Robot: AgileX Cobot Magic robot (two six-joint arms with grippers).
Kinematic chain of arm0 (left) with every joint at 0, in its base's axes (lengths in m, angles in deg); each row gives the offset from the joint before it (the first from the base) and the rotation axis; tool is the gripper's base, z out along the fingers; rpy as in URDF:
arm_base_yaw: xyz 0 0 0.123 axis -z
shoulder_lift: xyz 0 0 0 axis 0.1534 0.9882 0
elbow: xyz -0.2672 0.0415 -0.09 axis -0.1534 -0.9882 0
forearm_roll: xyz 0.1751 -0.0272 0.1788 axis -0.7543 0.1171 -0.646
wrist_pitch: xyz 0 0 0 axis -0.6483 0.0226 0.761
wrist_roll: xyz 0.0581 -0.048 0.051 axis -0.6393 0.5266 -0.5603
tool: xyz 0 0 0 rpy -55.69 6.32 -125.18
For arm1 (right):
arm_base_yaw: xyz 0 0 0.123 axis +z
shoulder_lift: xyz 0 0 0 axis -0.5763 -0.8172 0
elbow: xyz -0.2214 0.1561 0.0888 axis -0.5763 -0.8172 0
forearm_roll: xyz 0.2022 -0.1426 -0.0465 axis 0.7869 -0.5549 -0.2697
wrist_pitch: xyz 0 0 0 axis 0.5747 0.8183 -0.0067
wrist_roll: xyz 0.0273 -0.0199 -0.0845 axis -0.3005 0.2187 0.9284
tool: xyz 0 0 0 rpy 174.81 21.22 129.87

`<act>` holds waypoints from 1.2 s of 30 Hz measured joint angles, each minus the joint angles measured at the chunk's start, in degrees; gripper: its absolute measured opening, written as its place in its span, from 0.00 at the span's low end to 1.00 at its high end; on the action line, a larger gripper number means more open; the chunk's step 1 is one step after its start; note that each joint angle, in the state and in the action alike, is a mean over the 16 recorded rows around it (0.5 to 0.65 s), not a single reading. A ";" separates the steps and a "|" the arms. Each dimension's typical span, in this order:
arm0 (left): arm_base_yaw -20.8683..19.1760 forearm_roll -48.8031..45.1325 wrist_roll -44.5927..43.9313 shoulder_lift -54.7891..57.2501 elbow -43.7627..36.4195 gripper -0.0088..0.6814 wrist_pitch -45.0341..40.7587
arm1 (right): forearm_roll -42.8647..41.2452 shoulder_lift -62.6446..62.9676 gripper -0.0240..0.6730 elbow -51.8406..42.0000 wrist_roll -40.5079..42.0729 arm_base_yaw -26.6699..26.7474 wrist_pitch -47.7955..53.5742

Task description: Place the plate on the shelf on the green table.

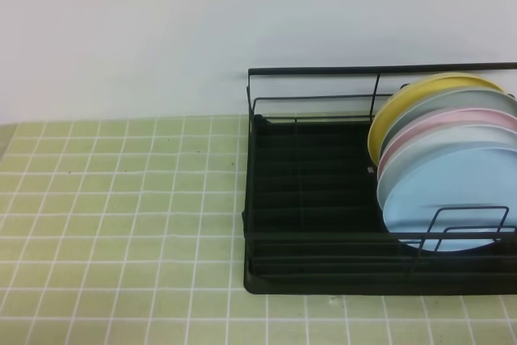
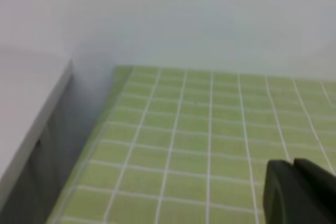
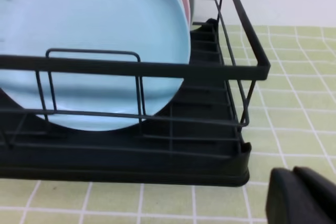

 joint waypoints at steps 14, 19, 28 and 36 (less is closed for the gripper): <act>0.00 16.44 -23.97 -1.83 0.00 0.01 -8.52 | -0.07 0.00 0.05 0.00 -0.02 -2.09 -0.03; 0.20 16.46 -25.44 -1.74 0.00 0.01 -8.75 | -0.07 0.00 0.05 0.00 -0.05 -2.34 -0.04; 2.42 16.47 -25.86 -1.61 0.00 0.01 -8.63 | -0.07 0.00 0.05 0.00 -0.10 -2.85 -0.10; 3.77 16.48 -25.86 -1.58 0.12 0.01 -8.63 | -0.07 0.00 0.05 0.00 -0.16 -3.30 -0.14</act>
